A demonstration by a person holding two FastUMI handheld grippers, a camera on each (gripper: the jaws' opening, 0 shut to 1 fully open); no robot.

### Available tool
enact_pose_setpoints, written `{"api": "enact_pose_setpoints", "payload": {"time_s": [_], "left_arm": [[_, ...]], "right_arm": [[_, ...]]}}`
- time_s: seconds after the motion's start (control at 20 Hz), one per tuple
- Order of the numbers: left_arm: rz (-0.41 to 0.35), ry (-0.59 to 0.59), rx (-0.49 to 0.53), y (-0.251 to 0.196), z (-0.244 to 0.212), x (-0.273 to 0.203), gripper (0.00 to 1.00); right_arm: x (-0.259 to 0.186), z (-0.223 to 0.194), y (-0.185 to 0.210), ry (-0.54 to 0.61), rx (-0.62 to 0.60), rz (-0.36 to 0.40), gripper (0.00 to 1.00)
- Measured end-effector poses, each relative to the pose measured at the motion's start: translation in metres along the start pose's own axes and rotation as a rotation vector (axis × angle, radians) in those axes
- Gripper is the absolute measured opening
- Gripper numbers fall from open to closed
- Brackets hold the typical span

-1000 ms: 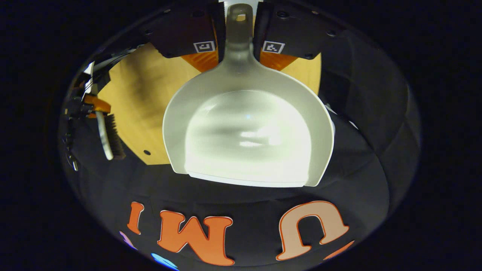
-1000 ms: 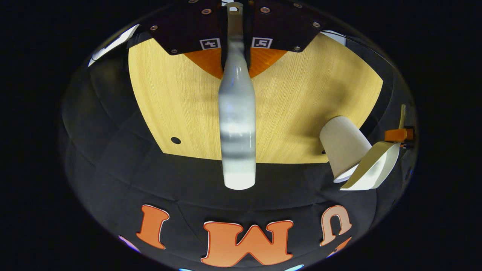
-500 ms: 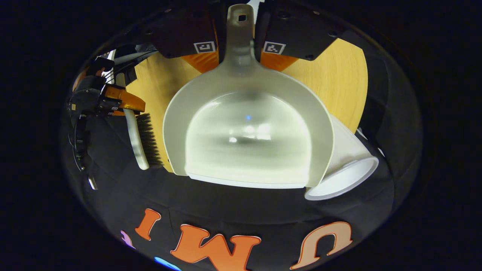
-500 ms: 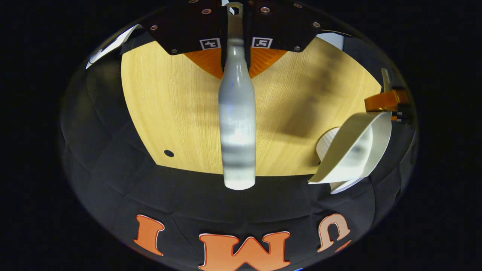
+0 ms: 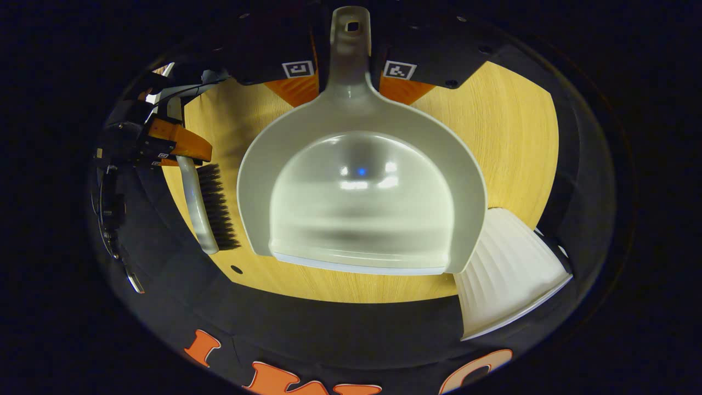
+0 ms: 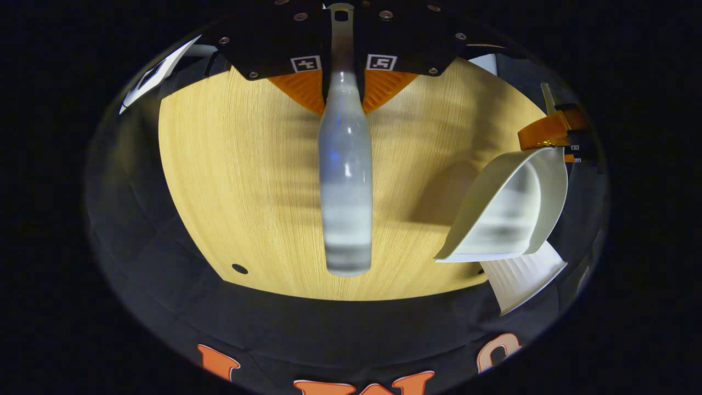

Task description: Pick up the small broom and dustpan from the desktop, sweep the trash into the dustpan with the broom, and then empty the trash into the garbage bin.

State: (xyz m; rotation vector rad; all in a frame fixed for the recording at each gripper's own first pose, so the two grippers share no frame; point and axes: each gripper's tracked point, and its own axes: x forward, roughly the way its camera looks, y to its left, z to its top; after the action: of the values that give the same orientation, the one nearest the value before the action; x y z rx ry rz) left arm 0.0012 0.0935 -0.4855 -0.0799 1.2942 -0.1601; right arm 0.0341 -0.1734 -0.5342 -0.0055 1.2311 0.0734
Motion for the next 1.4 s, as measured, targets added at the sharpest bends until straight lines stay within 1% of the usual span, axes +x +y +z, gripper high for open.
{"api": "enact_pose_setpoints", "payload": {"time_s": [0.15, 0.25, 0.45, 0.55, 0.75, 0.85, 0.95, 1.05, 1.15, 1.3, 1.4], "left_arm": [[0.011, 0.054, -0.012, 0.002, 0.001, -0.002, 0.31], [0.014, 0.089, -0.024, -0.002, -0.001, -0.002, 0.31], [0.018, 0.156, -0.053, -0.003, 0.001, -0.005, 0.31], [0.024, 0.183, -0.047, -0.005, 0.005, -0.007, 0.32], [0.033, 0.230, -0.059, -0.008, 0.018, -0.015, 0.31], [0.026, 0.272, -0.084, -0.006, 0.022, -0.011, 0.31], [0.021, 0.305, -0.107, -0.003, 0.028, -0.010, 0.32], [0.020, 0.305, -0.110, 0.000, 0.032, -0.018, 0.31], [0.021, 0.306, -0.114, -0.003, 0.030, -0.020, 0.32], [0.022, 0.315, -0.129, 0.005, 0.026, -0.022, 0.36], [0.019, 0.304, -0.126, 0.001, 0.017, -0.025, 0.39]], "right_arm": [[0.013, -0.008, 0.000, 0.041, -0.010, -0.012, 0.16], [0.023, -0.023, 0.006, 0.084, -0.011, -0.012, 0.16], [0.031, -0.040, 0.008, 0.154, -0.001, -0.002, 0.16], [0.034, -0.049, 0.011, 0.191, 0.004, 0.002, 0.16], [0.042, -0.069, 0.001, 0.263, 0.000, -0.009, 0.16], [0.041, -0.061, 0.004, 0.285, 0.018, 0.008, 0.16], [0.038, -0.050, 0.005, 0.299, -0.011, 0.012, 0.16], [0.041, -0.051, 0.012, 0.308, -0.001, 0.022, 0.17], [0.044, -0.050, 0.014, 0.300, -0.001, 0.023, 0.20], [0.045, -0.041, 0.014, 0.275, 0.003, 0.033, 0.24], [0.044, -0.033, 0.015, 0.260, 0.003, 0.042, 0.31]]}}
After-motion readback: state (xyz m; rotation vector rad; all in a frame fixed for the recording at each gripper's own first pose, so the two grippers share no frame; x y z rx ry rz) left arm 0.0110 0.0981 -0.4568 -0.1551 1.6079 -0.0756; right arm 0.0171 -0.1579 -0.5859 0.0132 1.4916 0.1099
